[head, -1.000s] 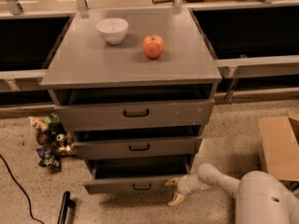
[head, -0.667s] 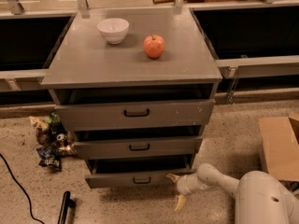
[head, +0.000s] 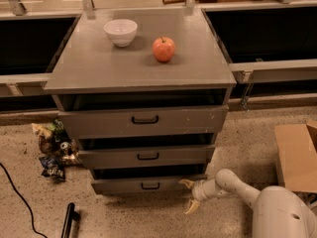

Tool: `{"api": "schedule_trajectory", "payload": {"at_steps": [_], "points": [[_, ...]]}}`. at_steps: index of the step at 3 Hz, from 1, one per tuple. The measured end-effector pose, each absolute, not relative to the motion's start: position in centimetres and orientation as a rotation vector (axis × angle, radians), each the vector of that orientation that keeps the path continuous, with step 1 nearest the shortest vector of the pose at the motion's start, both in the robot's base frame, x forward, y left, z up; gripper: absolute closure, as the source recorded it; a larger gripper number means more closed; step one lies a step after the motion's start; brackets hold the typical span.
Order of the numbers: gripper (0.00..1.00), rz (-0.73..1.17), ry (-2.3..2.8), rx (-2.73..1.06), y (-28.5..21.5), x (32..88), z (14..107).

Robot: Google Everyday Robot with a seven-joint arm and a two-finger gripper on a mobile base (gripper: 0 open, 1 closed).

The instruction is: Close bottom drawer

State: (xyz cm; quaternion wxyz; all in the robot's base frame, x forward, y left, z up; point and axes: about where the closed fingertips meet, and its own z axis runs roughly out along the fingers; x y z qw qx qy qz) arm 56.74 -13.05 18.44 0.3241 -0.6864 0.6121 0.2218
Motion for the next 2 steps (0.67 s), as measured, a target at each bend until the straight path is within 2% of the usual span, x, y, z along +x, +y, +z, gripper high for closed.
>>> {"api": "schedule_trajectory", "payload": {"at_steps": [1,2], "points": [[0.15,0.587,1.567,-1.802,-13.6,56.5,19.7],[0.0,0.576,1.548,-1.814,-14.2,56.2,21.3]]}}
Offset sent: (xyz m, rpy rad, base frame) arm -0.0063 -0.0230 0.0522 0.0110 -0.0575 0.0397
